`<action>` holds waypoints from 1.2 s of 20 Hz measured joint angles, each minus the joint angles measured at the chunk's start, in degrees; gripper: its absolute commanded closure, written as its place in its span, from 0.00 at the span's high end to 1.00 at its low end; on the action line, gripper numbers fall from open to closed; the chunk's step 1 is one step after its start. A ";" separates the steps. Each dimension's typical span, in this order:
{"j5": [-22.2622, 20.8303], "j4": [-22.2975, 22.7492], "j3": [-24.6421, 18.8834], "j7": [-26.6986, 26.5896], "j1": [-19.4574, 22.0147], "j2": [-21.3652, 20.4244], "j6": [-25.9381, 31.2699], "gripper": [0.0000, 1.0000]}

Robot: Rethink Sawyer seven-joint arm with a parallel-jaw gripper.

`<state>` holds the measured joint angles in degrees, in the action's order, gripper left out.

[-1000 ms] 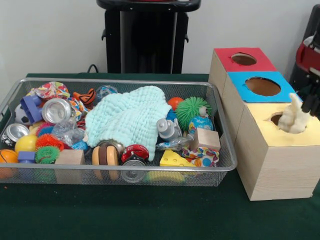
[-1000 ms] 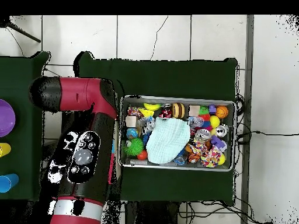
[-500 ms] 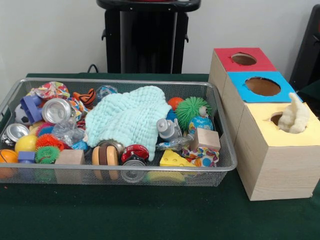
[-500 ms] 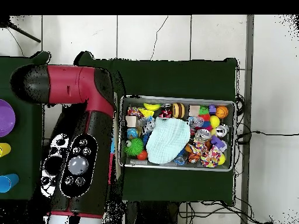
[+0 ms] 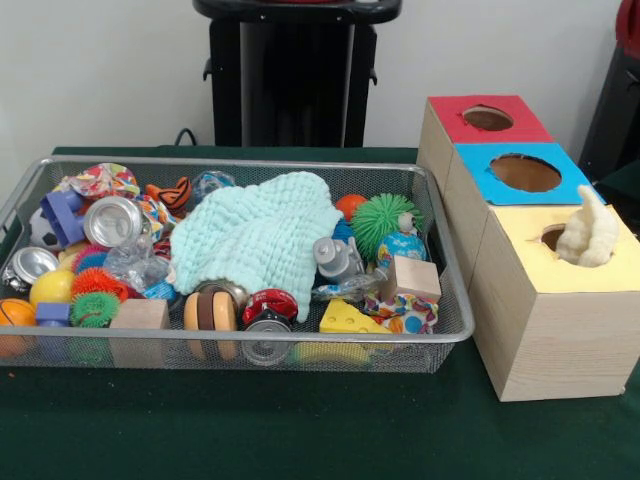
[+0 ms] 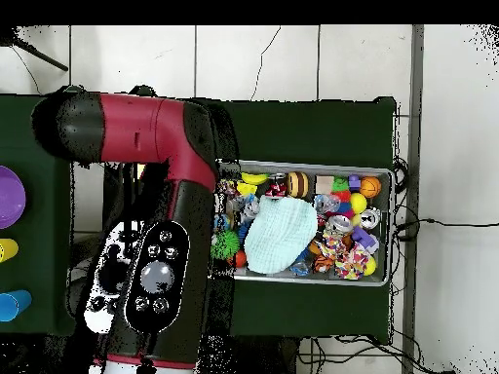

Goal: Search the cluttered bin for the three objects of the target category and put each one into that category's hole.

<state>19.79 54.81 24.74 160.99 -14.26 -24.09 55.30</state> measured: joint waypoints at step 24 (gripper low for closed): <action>0.00 7.47 -0.75 0.00 0.36 -0.15 -6.31 0.00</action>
<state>19.79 62.28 23.99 160.99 -13.90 -24.24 48.98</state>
